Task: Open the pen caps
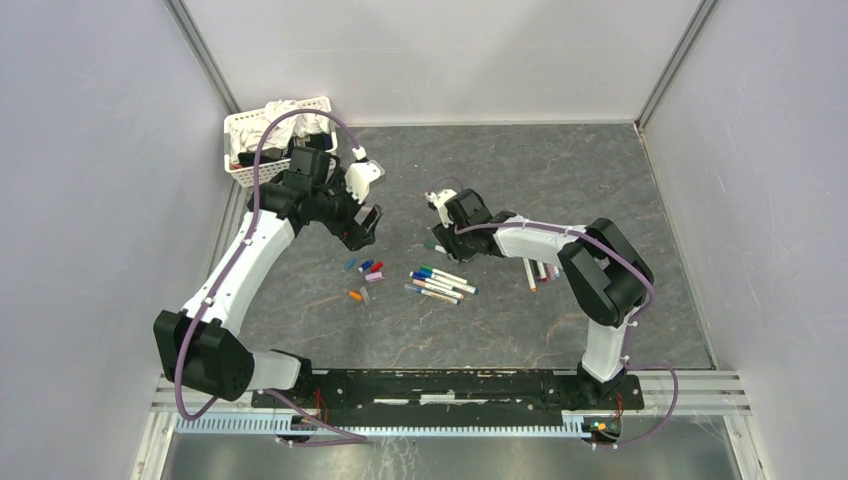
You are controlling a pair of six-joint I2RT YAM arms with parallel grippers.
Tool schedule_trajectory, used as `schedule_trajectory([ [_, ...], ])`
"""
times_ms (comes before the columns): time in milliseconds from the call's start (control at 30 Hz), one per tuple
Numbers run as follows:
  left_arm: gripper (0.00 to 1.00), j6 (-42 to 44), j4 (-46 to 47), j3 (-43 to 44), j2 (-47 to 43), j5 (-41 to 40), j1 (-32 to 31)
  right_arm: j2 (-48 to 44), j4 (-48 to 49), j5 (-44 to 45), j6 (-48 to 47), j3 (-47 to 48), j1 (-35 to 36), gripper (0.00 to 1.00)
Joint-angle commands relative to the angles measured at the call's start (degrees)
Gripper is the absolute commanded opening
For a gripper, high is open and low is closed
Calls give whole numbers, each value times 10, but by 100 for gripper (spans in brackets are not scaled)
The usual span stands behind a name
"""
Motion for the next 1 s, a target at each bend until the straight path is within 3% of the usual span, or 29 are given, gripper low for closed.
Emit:
schedule_trajectory([
  [0, 100, 26, -11, -2, -3, 21, 2, -25, 9, -7, -4, -21, 0, 52],
  [67, 100, 26, -15, 0, -1, 25, 2, -27, 13, -7, -4, -27, -1, 50],
  [267, 100, 31, -27, 2, 2, 34, 2, -30, 16, -15, -11, -31, -1, 33],
  [500, 100, 62, -36, -14, 12, 53, 2, -52, -2, -53, -25, -10, -3, 0],
  [733, 100, 133, -22, -49, 6, 111, 2, -119, -24, -92, -20, -2, -5, 0],
  [967, 100, 231, -17, -72, -12, 219, 1, -166, -47, -318, -15, -8, -6, 0],
])
